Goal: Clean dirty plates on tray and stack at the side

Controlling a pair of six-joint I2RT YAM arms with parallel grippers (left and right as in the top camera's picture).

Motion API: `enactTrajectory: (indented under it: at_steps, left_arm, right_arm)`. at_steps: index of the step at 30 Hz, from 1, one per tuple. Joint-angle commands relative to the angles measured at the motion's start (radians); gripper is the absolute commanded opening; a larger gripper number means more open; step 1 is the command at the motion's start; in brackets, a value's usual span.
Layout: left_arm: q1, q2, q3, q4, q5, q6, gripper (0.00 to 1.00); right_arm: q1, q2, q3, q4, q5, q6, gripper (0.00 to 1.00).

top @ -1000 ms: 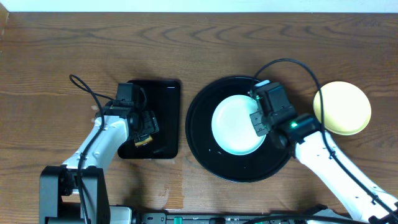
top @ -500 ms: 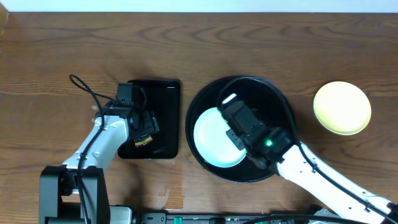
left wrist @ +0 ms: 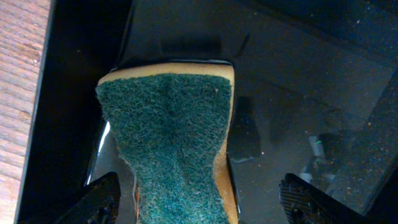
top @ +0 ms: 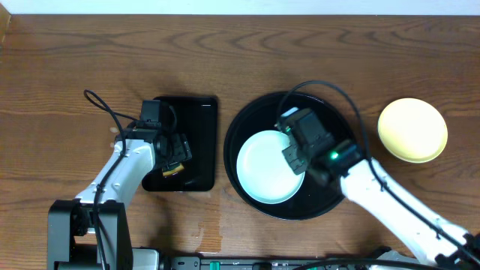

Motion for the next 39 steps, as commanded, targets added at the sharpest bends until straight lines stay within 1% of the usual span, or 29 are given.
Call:
enactTrajectory:
  at_steps: [1, 4, 7, 15, 17, 19, 21, 23, 25, 28, 31, 32, 34, 39]
  left_arm:
    - [0.002, 0.002, -0.005, -0.002, -0.001, 0.011, 0.83]
    - [0.002, 0.002, -0.005, -0.002, -0.001, 0.011, 0.83]
    - [0.002, 0.002, -0.005, -0.002, -0.001, 0.011, 0.82]
    - [0.002, 0.002, -0.005, -0.002, -0.001, 0.011, 0.82]
    - [0.002, 0.002, -0.005, -0.002, -0.001, 0.011, 0.83]
    - [0.002, 0.002, -0.005, -0.002, -0.001, 0.011, 0.83]
    - [0.002, 0.002, -0.005, -0.002, -0.001, 0.011, 0.83]
    - [0.002, 0.002, -0.005, -0.002, -0.001, 0.011, 0.83]
    - [0.002, 0.002, -0.005, -0.002, -0.001, 0.011, 0.83]
    - [0.002, 0.002, -0.005, -0.002, -0.001, 0.011, 0.82]
    - [0.002, 0.002, -0.005, -0.002, -0.001, 0.011, 0.83]
    - [0.002, 0.002, -0.005, -0.002, -0.001, 0.011, 0.83]
    - [0.002, 0.002, -0.005, -0.002, -0.001, 0.011, 0.83]
    - [0.002, 0.002, -0.005, -0.002, -0.001, 0.011, 0.83]
  right_arm:
    - [-0.102, 0.057, 0.019, -0.003, -0.278, 0.012, 0.01]
    - [-0.171, 0.12, 0.019, -0.011, -0.408, 0.003, 0.01]
    - [-0.21, 0.193, 0.019, -0.013, -0.509, -0.006, 0.01]
    - [-0.225, 0.32, 0.019, -0.009, -0.546, -0.005, 0.01]
    - [-0.225, 0.332, 0.019, -0.008, -0.546, -0.006, 0.05]
    - [-0.225, 0.338, 0.019, -0.009, -0.546, -0.006, 0.15]
    - [-0.225, 0.341, 0.018, -0.009, -0.56, -0.037, 0.25]
    - [-0.225, 0.341, 0.019, -0.006, -0.579, -0.058, 0.26]
    - [-0.225, 0.341, 0.018, -0.001, -0.579, -0.059, 0.25]
    - [-0.225, 0.341, 0.018, 0.007, -0.599, -0.069, 0.16]
    - [-0.225, 0.342, 0.018, 0.011, -0.617, -0.073, 0.14]
    - [-0.225, 0.342, 0.018, 0.011, -0.616, -0.073, 0.11]
    - [-0.228, 0.341, 0.018, 0.011, -0.616, -0.073, 0.01]
    - [-0.242, 0.323, 0.024, 0.03, -0.612, -0.035, 0.01]
